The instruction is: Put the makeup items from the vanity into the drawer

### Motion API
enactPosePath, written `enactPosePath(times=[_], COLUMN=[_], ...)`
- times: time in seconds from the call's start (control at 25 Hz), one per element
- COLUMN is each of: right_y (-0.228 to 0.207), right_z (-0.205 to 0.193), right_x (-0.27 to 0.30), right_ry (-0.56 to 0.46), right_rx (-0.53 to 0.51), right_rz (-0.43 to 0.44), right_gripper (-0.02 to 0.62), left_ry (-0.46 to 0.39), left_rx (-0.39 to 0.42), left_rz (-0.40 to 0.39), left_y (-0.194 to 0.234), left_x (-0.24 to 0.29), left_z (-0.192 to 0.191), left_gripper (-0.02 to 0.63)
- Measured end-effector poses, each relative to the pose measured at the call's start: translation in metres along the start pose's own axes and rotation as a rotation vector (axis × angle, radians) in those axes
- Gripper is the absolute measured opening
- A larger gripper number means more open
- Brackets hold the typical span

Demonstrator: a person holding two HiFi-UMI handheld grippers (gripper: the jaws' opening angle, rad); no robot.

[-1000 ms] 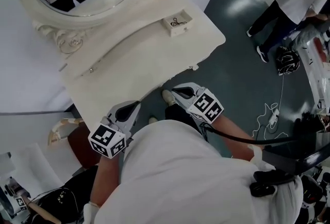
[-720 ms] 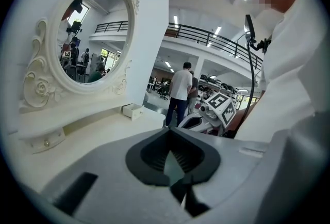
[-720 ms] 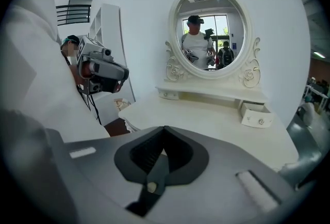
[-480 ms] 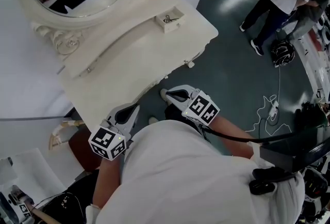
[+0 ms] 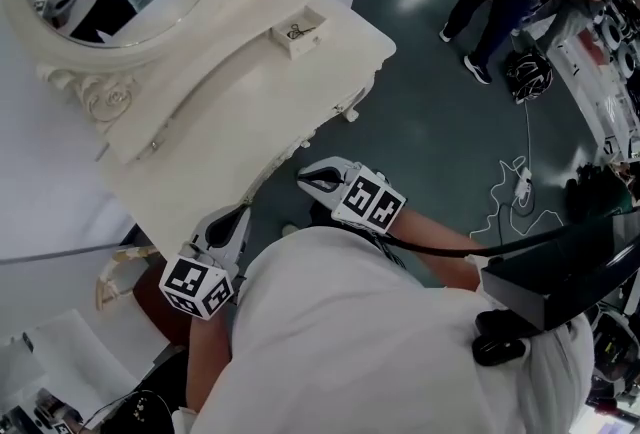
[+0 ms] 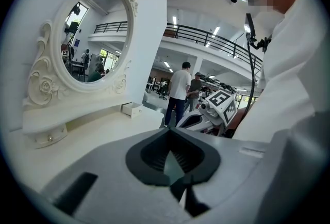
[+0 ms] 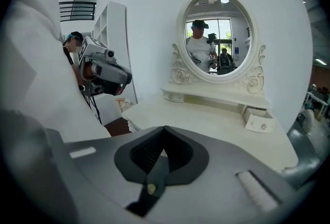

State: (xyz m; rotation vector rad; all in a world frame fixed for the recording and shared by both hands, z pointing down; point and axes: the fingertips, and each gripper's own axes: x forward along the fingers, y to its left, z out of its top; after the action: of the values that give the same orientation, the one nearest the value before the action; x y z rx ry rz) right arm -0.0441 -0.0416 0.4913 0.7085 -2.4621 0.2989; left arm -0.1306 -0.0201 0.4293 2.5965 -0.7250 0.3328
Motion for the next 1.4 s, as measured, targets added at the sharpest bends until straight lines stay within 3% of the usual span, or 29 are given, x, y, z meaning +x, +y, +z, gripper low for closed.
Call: enactPosePath(times=[1.4], right_y=[0.002], right_z=[0.002], right_x=[-0.004], right_ry=[-0.015], right_rx=[-0.019], right_rz=[0.001], right_gripper=[0.0], left_ry=[0.016], left_rx=[-0.003], left_rz=[-0.019], left_y=[-0.007], left_x=[0.011], left_z=[-0.002], left_gripper=[-0.002])
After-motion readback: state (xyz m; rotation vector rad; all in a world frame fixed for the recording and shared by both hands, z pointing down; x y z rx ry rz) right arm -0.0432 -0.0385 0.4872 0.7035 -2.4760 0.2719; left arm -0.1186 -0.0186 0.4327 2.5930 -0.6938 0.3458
